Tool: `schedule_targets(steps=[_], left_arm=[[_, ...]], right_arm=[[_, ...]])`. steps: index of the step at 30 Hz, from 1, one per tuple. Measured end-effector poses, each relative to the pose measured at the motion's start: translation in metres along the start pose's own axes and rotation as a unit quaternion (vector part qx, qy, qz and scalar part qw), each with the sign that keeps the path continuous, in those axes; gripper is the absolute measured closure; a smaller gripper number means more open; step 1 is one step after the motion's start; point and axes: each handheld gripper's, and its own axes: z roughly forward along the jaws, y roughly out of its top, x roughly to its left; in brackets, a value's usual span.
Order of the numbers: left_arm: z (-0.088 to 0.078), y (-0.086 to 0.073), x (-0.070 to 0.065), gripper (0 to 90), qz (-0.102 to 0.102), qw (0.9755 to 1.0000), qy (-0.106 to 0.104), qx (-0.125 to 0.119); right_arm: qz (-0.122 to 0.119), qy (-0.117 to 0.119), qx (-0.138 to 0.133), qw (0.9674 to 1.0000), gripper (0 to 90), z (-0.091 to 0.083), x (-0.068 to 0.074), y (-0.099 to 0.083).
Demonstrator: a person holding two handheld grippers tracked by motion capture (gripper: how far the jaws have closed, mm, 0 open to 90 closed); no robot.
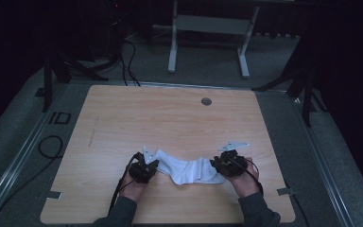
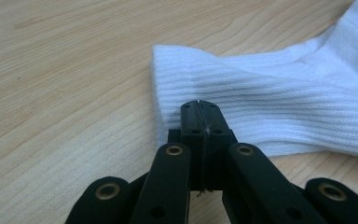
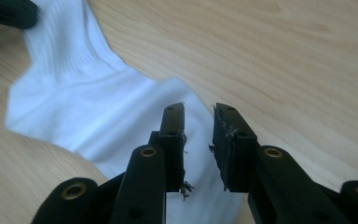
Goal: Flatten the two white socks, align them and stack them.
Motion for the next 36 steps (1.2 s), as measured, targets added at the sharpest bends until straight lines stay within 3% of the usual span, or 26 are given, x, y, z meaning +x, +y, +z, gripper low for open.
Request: schedule_targets(steps=[7,14,36], left_arm=[[0.000,0.000,-0.001,89.8,0.000,1.0000,0.001,0.000],[-0.001,0.000,-0.001,89.8,0.004,1.0000,0.002,0.002],[-0.002,0.000,-0.001,89.8,-0.002,0.9999,-0.001,0.010]], right_arm=[[0.030,0.006,0.026,0.9992,61.8,0.016,-0.009,-0.009],[0.024,0.011,0.037,0.9990,87.1,0.020,-0.011,-0.016],[0.057,-0.002,0.020,0.9981,87.6,-0.004,-0.043,-0.036]])
